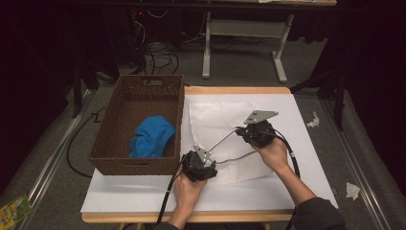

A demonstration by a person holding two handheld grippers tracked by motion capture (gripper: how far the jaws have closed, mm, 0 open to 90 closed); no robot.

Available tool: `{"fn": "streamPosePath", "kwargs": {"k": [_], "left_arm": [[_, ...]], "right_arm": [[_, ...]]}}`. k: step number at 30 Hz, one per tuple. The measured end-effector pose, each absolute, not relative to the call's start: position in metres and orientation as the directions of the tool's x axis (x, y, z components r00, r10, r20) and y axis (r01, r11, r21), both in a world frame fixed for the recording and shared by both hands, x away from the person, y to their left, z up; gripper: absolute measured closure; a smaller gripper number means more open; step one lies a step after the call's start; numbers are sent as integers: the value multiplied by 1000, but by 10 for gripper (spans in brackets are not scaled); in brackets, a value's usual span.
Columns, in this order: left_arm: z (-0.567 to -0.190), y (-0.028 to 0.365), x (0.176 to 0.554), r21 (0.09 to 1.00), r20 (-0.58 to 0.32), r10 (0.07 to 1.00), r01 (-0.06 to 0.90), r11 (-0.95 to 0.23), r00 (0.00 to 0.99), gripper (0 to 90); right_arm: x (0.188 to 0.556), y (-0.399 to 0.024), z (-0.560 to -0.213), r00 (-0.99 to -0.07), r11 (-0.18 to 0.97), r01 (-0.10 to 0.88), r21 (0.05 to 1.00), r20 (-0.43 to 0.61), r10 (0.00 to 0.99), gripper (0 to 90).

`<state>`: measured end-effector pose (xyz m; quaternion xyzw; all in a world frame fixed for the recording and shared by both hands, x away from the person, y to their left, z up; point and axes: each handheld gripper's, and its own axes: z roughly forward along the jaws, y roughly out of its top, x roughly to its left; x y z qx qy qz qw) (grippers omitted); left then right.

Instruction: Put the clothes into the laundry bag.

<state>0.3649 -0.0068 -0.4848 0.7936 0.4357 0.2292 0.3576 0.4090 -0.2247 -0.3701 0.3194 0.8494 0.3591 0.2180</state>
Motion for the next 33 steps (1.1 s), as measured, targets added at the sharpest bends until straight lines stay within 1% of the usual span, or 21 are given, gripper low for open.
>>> {"fn": "streamPosePath", "kwargs": {"k": [8,24,33], "left_arm": [[-485,-7,365,766,52,855,528,-365,516,237],[-485,-7,365,766,50,856,530,-363,514,247],[-485,-6,366,766,32,849,533,-360,527,272]], "right_arm": [[409,-229,-363,-689,517,391,761,-130,713,892],[407,-230,-343,-676,529,352,772,-181,714,893],[402,-240,-336,-673,530,358,768,-181,717,892]]}}
